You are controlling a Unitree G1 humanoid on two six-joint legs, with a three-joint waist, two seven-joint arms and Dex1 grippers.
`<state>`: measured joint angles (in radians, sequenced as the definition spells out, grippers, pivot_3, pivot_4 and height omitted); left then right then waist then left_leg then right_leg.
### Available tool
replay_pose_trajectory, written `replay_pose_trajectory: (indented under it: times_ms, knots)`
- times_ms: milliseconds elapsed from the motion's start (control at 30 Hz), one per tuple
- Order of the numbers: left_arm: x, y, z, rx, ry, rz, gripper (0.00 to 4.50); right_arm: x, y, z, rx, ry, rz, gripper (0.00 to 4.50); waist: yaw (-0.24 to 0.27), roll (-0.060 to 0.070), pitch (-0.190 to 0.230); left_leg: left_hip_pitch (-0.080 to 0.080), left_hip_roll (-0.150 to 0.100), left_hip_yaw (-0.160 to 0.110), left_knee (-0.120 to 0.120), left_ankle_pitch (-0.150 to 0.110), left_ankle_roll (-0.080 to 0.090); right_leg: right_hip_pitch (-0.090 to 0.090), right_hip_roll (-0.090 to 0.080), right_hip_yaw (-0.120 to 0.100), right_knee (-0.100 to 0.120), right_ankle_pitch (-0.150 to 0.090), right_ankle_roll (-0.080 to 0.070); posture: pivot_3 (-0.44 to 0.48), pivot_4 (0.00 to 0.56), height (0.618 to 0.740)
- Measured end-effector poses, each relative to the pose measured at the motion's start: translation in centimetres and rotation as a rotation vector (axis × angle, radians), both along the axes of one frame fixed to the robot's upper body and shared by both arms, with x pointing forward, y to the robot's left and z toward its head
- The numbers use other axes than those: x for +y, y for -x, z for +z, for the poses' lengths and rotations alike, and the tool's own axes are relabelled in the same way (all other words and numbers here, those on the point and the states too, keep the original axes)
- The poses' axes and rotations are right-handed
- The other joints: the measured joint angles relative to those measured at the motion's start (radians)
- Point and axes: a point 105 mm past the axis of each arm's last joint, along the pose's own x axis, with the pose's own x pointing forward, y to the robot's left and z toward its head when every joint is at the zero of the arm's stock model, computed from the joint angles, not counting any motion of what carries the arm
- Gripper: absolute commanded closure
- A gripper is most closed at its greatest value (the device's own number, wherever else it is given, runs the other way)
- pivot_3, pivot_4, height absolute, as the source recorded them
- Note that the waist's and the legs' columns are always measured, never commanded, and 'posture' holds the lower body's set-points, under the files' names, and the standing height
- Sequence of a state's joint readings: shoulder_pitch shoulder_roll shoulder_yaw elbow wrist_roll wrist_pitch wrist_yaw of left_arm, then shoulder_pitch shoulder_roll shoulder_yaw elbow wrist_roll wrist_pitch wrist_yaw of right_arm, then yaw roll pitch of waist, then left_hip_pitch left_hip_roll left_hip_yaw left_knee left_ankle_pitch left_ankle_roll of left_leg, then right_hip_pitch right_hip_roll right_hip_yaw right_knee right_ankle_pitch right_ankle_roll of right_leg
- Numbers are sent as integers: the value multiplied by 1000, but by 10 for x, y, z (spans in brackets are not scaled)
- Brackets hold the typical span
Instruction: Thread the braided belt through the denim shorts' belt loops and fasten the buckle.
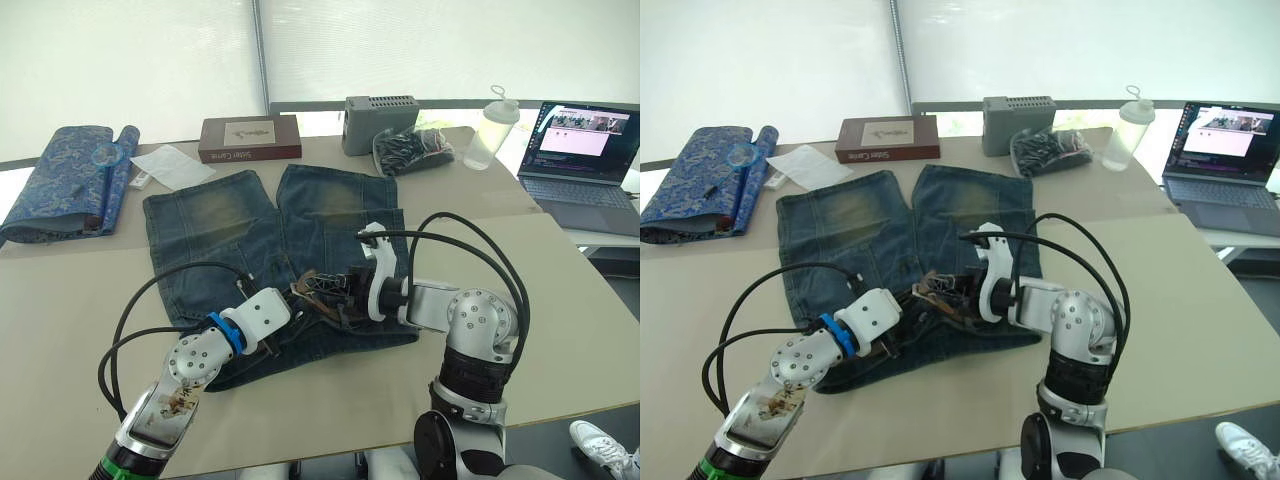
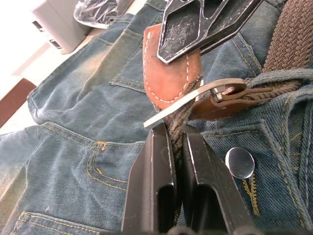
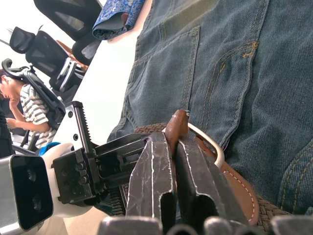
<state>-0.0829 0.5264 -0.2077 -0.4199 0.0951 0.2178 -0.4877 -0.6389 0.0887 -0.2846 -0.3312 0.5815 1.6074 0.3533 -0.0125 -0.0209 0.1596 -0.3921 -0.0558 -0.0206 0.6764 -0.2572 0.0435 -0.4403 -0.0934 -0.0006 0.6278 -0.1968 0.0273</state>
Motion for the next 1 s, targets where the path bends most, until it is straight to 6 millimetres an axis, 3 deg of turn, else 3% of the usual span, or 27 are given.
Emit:
replay_pose_trajectory:
  times_ms: [67,133,233,333,433,567,733,833,1000]
  knots:
    - [1,2,0,17,23,-6,3408,1,1,1,-1,-4,9,4500,-1,0,0,0,0,0,0,0,0,0,0,0,0,0,0,0,150,740]
    - [3,7,2,64,92,-22,2506,3,2,2,-4,-11,22,4500,-2,0,0,0,0,0,0,0,0,0,0,0,0,0,0,0,150,740]
    - [11,24,6,271,290,-60,1166,6,5,5,-10,-25,46,4500,-7,0,0,0,1,0,0,0,0,0,0,0,0,0,0,0,150,740]
    - [30,46,8,512,373,-124,1166,4,7,6,-29,-2,64,4500,-11,1,1,0,1,0,0,0,0,-1,1,0,1,-1,0,0,150,740]
    - [52,50,32,586,384,-165,1166,3,10,10,-63,16,88,4500,-5,2,2,1,0,-1,1,0,1,1,1,-2,0,-2,1,0,150,740]
    - [44,38,61,538,353,-269,69,9,14,11,-66,13,117,4500,-2,2,2,3,-1,0,1,0,1,5,1,-2,-1,-2,2,0,150,740]
    - [24,16,60,544,334,-310,69,12,17,21,-103,-15,143,4500,-4,2,2,2,-1,0,-1,0,1,2,1,-1,-1,-2,1,0,150,740]
    - [17,10,54,558,355,-304,908,11,17,22,-109,-17,138,4500,-14,2,2,1,-1,1,-2,0,0,1,2,1,0,-2,1,0,150,740]
    - [18,6,49,532,337,-282,3237,9,16,20,-100,-15,120,4500,-12,2,2,1,-1,1,-2,0,0,1,1,1,0,-2,1,0,150,740]
